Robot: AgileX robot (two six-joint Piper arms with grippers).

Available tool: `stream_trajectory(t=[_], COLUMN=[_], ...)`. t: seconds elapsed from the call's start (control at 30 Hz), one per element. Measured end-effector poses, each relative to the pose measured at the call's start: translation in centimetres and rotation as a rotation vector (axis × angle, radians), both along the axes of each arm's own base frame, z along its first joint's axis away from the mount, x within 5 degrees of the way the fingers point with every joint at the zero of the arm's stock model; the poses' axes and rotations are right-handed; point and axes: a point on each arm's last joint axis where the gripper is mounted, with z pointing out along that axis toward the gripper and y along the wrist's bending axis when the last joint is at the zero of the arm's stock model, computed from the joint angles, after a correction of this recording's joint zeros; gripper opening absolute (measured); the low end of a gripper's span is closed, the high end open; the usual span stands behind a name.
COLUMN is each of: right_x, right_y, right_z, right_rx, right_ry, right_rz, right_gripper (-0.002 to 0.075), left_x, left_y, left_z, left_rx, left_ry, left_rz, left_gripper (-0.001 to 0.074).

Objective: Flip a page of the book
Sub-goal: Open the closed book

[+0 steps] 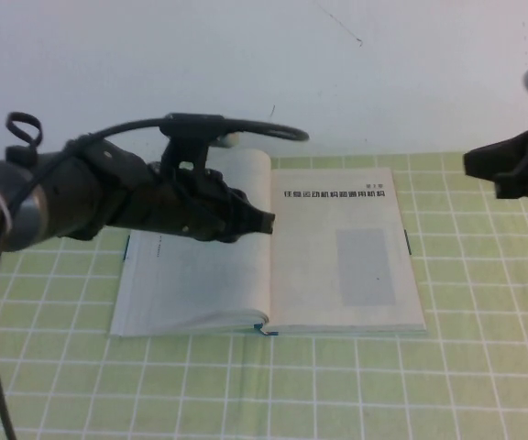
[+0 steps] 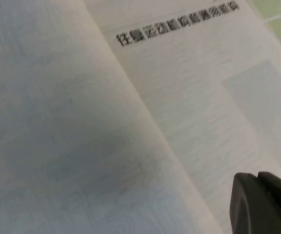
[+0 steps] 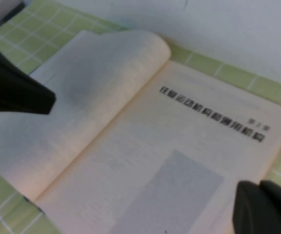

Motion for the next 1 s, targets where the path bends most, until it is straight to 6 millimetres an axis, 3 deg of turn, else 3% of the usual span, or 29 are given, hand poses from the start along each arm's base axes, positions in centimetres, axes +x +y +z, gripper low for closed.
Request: stream_trajectory(t=[0.27,0.5,0.57,1.0], right_x=[4.7,7.2,7.7,9.4], right_y=[4.4,4.5,4.4,4.4], right_z=[-5.5,-9.4,-10.1,-13.5], right_rx=[-0.046,-0.132,-0.144,-0.106], right_ry=[0.086,0.263,0.315,0.47], right_rz=[0.164,0.145,0.111,-0.015], right_gripper=[0.0014,0.0332,0.0377,0.0414], left_x=[1.5,1.9,1.9,1.9], left_y=[-0.2,-0.2,-0.3,-0.5], left_z=[-4.8,-6.8,-7.0,-7.3], left_rx=[0.135,0.169,0.167,0.155], left_ry=[0.01,0.041,0.051,0.076], left_rz=[0.029,0.022,0.011,-0.012], left_gripper=[-0.0004,-0.0004,-0.0004,-0.0004])
